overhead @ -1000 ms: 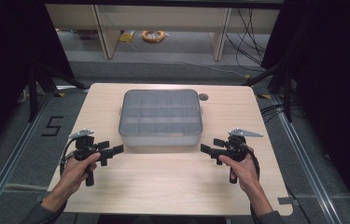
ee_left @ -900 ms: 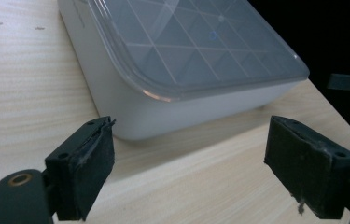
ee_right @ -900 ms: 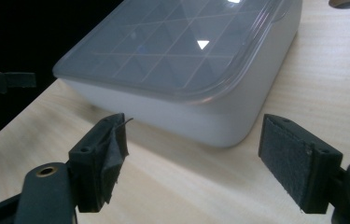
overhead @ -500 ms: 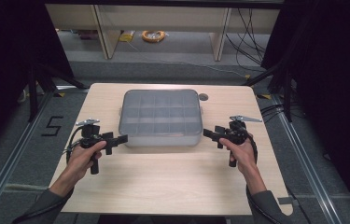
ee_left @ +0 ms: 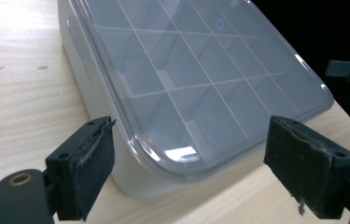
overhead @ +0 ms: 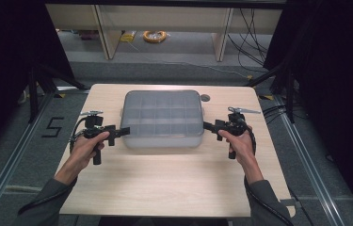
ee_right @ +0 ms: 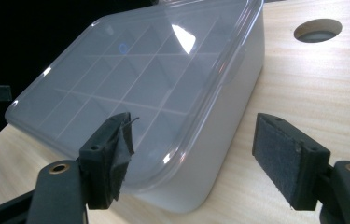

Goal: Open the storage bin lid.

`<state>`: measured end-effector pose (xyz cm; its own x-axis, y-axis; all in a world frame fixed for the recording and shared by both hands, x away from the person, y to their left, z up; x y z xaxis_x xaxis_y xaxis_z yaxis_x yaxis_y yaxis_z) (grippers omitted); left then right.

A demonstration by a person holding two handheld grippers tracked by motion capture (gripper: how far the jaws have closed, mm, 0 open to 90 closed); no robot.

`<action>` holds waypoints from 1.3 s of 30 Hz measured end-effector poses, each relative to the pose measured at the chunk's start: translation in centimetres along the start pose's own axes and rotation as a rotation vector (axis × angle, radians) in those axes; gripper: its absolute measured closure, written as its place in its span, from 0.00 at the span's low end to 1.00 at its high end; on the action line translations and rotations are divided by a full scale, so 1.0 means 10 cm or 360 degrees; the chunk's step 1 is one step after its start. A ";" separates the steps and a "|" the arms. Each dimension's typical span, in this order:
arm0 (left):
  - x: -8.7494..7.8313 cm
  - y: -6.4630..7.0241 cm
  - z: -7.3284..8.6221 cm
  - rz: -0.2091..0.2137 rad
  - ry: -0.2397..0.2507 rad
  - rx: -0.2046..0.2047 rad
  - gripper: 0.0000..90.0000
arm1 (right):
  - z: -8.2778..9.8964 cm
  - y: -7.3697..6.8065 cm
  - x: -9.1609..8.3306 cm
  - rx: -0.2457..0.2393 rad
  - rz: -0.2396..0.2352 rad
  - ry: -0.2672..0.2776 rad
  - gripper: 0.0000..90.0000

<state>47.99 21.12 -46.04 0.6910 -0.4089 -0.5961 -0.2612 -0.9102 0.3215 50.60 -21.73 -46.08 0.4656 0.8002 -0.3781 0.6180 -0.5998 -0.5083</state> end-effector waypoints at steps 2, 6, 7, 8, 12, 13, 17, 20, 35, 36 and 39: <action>0.03 -0.02 -0.04 -0.0002 -0.0003 -0.0016 0.17 | -0.04 0.02 0.02 0.0007 0.0002 -0.0011 0.34; 0.07 -0.05 -0.12 0.0028 -0.0006 -0.0024 0.17 | -0.11 0.01 0.09 0.0074 -0.0003 -0.0014 0.34; 0.08 -0.06 -0.14 0.0022 -0.0006 -0.0027 0.17 | -0.14 0.05 0.10 0.0011 0.0003 -0.0013 0.34; 0.10 -0.08 -0.17 0.0019 -0.0005 -0.0033 0.17 | -0.16 0.05 0.12 0.0017 -0.0001 -0.0010 0.34; 0.18 -0.14 -0.26 -0.0040 0.0011 -0.0084 0.17 | -0.23 0.05 0.21 0.0068 -0.0011 -0.0023 0.35; 0.21 -0.15 -0.27 -0.0043 0.0001 -0.0085 0.17 | -0.26 0.09 0.23 0.0024 -0.0007 -0.0019 0.35; 0.26 -0.16 -0.33 -0.0033 -0.0001 -0.0102 0.17 | -0.32 0.12 0.33 0.0037 -0.0018 -0.0011 0.36; 0.28 -0.17 -0.36 -0.0027 -0.0013 -0.0093 0.17 | -0.32 0.11 0.39 0.0056 -0.0019 -0.0021 0.36; 0.52 -0.30 -0.43 -0.0108 -0.0075 -0.0100 0.26 | -0.34 0.18 0.49 0.0183 -0.0020 -0.0055 0.37; 0.54 -0.30 -0.43 -0.0116 -0.0079 -0.0103 0.28 | -0.33 0.21 0.51 0.0154 -0.0003 -0.0054 0.37; 0.58 -0.32 -0.44 -0.0126 -0.0081 -0.0119 0.31 | -0.32 0.23 0.53 0.0154 -0.0008 -0.0065 0.38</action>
Point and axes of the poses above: each handheld gripper's, and its own axes: x roughly forward along the jaws, z roughly out of its underside, y roughly to its right, the point moved 3 cm from there along x, roughly forward along the jaws, and after that the axes turned 14 degrees about -z, right-handed, at the moved point
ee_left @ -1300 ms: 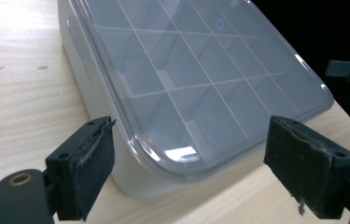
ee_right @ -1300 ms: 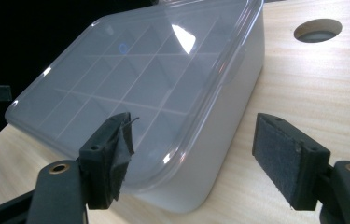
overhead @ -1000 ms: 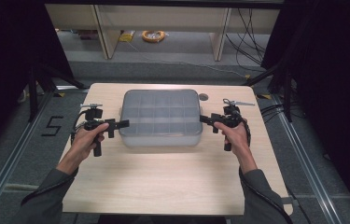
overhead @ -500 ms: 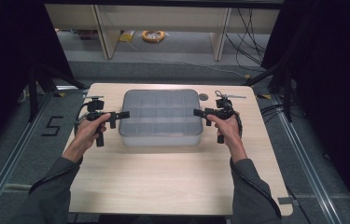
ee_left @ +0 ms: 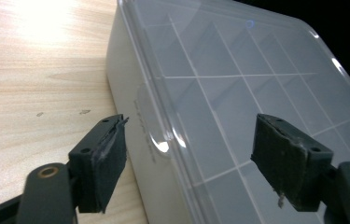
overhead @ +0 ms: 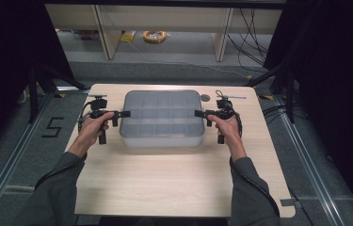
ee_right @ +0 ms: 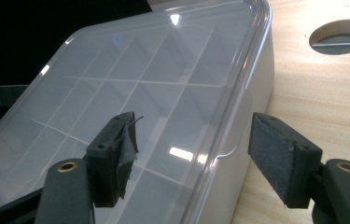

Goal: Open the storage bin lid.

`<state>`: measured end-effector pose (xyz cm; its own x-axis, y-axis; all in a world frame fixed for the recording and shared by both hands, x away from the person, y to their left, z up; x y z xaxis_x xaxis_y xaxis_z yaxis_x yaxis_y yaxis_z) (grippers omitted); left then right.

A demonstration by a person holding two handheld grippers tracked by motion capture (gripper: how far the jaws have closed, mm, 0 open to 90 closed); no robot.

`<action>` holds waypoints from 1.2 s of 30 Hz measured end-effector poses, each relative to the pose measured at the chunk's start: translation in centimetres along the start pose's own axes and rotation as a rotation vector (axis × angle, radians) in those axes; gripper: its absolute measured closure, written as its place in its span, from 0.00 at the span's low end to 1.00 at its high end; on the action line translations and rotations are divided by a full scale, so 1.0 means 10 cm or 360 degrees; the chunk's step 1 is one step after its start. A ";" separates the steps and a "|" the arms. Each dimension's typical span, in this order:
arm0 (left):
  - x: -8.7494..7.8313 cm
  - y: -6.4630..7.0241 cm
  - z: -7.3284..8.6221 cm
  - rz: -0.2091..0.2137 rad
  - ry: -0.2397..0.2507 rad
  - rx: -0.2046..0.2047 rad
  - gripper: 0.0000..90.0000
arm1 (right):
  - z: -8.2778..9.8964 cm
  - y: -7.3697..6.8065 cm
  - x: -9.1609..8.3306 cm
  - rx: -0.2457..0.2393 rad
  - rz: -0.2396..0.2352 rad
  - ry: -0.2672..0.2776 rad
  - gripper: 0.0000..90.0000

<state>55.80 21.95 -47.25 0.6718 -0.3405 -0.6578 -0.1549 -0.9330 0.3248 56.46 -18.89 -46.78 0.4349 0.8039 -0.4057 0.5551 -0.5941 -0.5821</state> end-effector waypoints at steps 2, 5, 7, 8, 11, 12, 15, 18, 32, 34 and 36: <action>0.03 -0.01 -0.01 0.0001 -0.0006 -0.0003 0.33 | 0.01 0.03 0.02 -0.0041 0.0003 0.0000 0.38; 0.07 -0.04 -0.03 -0.0008 -0.0017 -0.0020 0.37 | 0.01 0.02 0.04 -0.0006 0.0014 -0.0004 0.39; 0.09 -0.05 -0.03 -0.0011 -0.0021 -0.0028 0.39 | 0.01 0.01 0.05 0.0059 0.0015 -0.0002 0.40; 0.11 -0.05 -0.04 -0.0009 -0.0024 -0.0034 0.39 | 0.01 0.01 0.05 0.0063 0.0015 -0.0001 0.40; 0.13 -0.05 -0.04 -0.0011 -0.0028 -0.0060 0.41 | 0.00 0.01 0.06 0.0111 0.0002 0.0006 0.41; 0.15 -0.04 -0.04 0.0004 -0.0037 -0.0078 0.42 | 0.01 0.00 0.06 0.0140 0.0001 -0.0010 0.42; 0.16 -0.03 -0.04 0.0005 -0.0038 -0.0081 0.43 | 0.00 0.05 0.06 0.0029 0.0029 -0.0014 0.42; 0.19 0.02 -0.04 0.0017 -0.0042 -0.0083 0.47 | 0.01 0.06 0.10 -0.0005 0.0015 -0.0033 0.46; 0.14 0.05 -0.06 -0.0054 0.0021 -0.0138 0.54 | -0.01 0.00 0.04 0.0051 0.0014 0.0034 0.58; 0.09 0.04 -0.09 -0.0050 0.0070 -0.0163 0.56 | -0.02 0.03 0.01 0.0030 0.0011 0.0071 0.63; 0.05 0.05 -0.09 -0.0036 0.0071 -0.0194 0.58 | -0.02 0.03 -0.02 0.0016 -0.0015 0.0121 0.67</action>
Point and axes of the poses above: each handheld gripper's, and its own axes: x roughly forward along the jaws, z roughly out of its underside, y roughly to its right, the point moved 3 cm from there along x, roughly forward along the jaws, and after that the axes turned 14 degrees about -z, right-handed, at the moved point
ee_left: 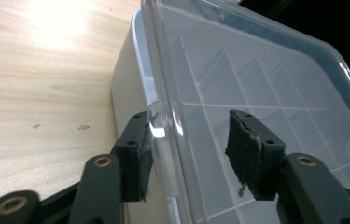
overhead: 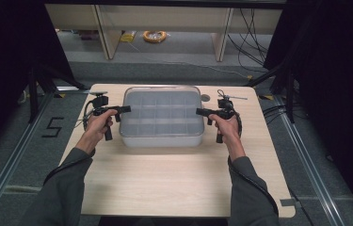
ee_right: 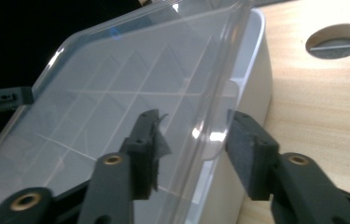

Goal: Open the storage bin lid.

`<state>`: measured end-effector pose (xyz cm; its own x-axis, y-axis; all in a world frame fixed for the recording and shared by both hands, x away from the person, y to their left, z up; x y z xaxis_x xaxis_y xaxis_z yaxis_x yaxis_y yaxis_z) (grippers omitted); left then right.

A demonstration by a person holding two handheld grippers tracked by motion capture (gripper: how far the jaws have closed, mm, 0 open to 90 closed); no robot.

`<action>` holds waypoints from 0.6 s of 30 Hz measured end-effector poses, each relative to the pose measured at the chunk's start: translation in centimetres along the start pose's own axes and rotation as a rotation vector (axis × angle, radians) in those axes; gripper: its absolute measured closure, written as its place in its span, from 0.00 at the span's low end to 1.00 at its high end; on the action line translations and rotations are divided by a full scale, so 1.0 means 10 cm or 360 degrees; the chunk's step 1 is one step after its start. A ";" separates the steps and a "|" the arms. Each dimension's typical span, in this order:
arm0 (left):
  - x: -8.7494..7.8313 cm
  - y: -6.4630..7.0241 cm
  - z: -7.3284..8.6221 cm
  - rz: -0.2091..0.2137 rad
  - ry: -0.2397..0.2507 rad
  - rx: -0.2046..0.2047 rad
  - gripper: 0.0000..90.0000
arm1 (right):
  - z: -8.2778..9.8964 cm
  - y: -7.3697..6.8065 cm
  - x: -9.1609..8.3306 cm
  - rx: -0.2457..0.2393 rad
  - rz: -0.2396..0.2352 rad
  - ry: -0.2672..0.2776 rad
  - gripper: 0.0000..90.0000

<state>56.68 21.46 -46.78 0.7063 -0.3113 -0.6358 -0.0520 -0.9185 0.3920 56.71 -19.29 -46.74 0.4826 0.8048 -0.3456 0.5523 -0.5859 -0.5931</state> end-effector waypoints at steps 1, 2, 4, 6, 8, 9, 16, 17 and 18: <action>-0.02 0.01 0.00 -0.0002 0.0010 -0.0007 0.58 | -0.01 0.00 -0.02 0.0010 -0.0039 0.0037 0.70; -0.04 0.01 -0.01 0.0011 0.0022 -0.0009 0.58 | -0.02 -0.01 -0.05 0.0000 -0.0058 0.0082 0.72; -0.10 0.02 -0.04 0.0023 0.0040 -0.0013 0.59 | -0.05 -0.10 -0.09 0.0062 -0.0083 0.0113 0.73; -0.15 0.05 -0.06 0.0013 0.0077 0.0002 0.60 | -0.07 -0.15 -0.10 0.0026 -0.0069 0.0112 0.73; -0.20 0.05 -0.08 0.0016 0.0097 -0.0010 0.61 | -0.09 -0.16 -0.12 -0.0025 -0.0064 0.0118 0.75; -0.22 0.06 -0.09 0.0019 0.0105 -0.0018 0.62 | -0.09 -0.18 -0.13 0.0000 -0.0074 0.0120 0.75; -0.32 0.10 -0.12 0.0007 0.0140 0.0010 0.62 | -0.12 -0.29 -0.20 0.0015 -0.0095 0.0131 0.78; -0.33 0.11 -0.12 0.0007 0.0147 0.0018 0.62 | -0.13 -0.25 -0.21 -0.0088 -0.0091 0.0139 0.79; -0.33 0.11 -0.12 0.0007 0.0147 0.0018 0.62 | -0.14 -0.26 -0.22 -0.0071 -0.0099 0.0145 0.79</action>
Point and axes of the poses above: each handheld gripper's, and its own axes: x roughly forward along the jaws, z roughly out of its underside, y roughly to its right, the point moved 3 cm from there along x, roughly forward along the jaws, and after that the axes turned 14 degrees about -z, right-handed, at the moved point
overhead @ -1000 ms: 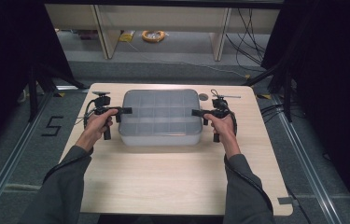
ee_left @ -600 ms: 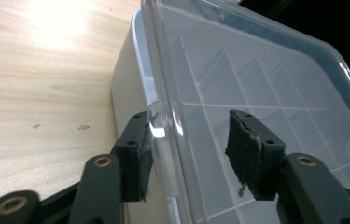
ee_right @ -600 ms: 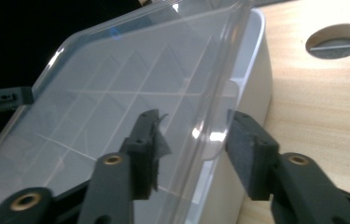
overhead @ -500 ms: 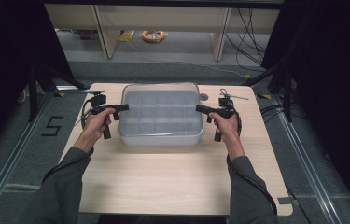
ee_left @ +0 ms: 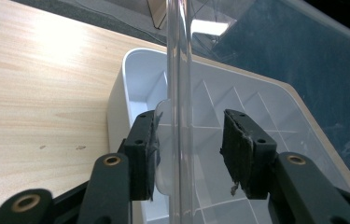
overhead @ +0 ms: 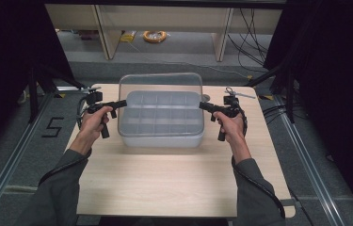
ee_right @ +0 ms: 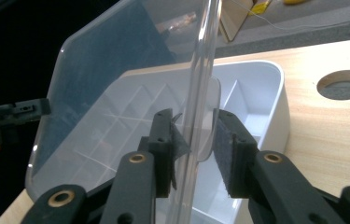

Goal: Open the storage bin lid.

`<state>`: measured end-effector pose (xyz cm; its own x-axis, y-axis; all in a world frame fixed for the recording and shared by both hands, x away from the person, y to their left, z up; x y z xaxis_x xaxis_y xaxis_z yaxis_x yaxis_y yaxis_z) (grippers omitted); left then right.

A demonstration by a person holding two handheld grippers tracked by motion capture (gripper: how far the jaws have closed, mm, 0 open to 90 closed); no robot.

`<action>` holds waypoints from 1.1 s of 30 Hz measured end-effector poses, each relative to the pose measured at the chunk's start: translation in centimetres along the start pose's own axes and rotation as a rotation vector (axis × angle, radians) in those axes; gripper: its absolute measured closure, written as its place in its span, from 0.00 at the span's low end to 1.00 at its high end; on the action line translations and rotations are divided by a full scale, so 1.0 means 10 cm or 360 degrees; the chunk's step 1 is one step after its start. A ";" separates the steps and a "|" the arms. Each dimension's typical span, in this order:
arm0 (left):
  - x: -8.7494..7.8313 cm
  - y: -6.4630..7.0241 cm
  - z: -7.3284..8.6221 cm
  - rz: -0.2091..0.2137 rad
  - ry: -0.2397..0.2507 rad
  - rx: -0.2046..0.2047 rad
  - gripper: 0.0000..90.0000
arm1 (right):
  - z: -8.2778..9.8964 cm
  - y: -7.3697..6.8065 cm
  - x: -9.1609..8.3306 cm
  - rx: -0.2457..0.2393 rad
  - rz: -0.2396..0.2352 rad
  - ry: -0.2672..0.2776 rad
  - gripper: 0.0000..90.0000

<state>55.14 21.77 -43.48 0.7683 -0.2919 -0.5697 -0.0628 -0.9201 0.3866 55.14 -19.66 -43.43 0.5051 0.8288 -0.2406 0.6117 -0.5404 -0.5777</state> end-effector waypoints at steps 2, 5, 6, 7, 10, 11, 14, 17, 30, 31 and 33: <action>-0.03 0.01 0.00 -0.0002 0.0013 0.0007 0.61 | 0.00 -0.04 -0.01 0.0029 -0.0017 0.0008 0.80; -0.06 0.02 0.00 0.0009 0.0014 0.0004 0.61 | -0.01 -0.08 -0.06 0.0052 -0.0055 0.0031 0.81; -0.07 0.04 0.00 0.0004 0.0016 0.0004 0.61 | -0.02 -0.09 -0.06 0.0016 -0.0045 0.0048 0.82; -0.09 0.04 0.00 0.0009 0.0015 0.0008 0.61 | -0.03 -0.09 -0.08 -0.0026 -0.0046 0.0049 0.82; -0.13 0.06 -0.01 0.0020 0.0026 0.0022 0.61 | -0.05 -0.14 -0.12 -0.0022 -0.0053 0.0064 0.83; -0.17 0.08 -0.02 0.0030 0.0039 0.0032 0.61 | -0.06 -0.15 -0.13 -0.0038 -0.0061 0.0070 0.83; -0.22 0.12 -0.02 0.0039 0.0054 0.0052 0.61 | -0.08 -0.20 -0.18 -0.0070 -0.0054 0.0093 0.84; -0.28 0.18 0.00 0.0031 0.0068 0.0090 0.60 | -0.08 -0.23 -0.23 -0.0110 -0.0033 0.0109 0.84; -0.60 0.28 0.07 0.0063 0.0152 0.0178 0.61 | -0.01 -0.44 -0.45 -0.0143 -0.0070 0.0148 0.84; -0.62 0.29 0.08 0.0066 0.0159 0.0185 0.61 | 0.01 -0.47 -0.46 -0.0119 -0.0071 0.0137 0.84; -0.66 0.29 0.10 0.0061 0.0155 0.0201 0.61 | 0.04 -0.48 -0.49 -0.0147 -0.0069 0.0150 0.84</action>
<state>49.25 20.76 -39.37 0.8214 -0.3062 -0.4811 -0.1682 -0.9362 0.3087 49.51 -21.07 -39.77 0.5295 0.8367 -0.1399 0.6855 -0.5192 -0.5104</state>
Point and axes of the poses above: each handheld gripper's, and its own axes: x roughly forward along the jaws, z roughly out of its underside, y roughly to its right, the point moved 3 cm from there along x, roughly forward along the jaws, and after that the axes turned 14 degrees about -z, right-handed, at the moved point
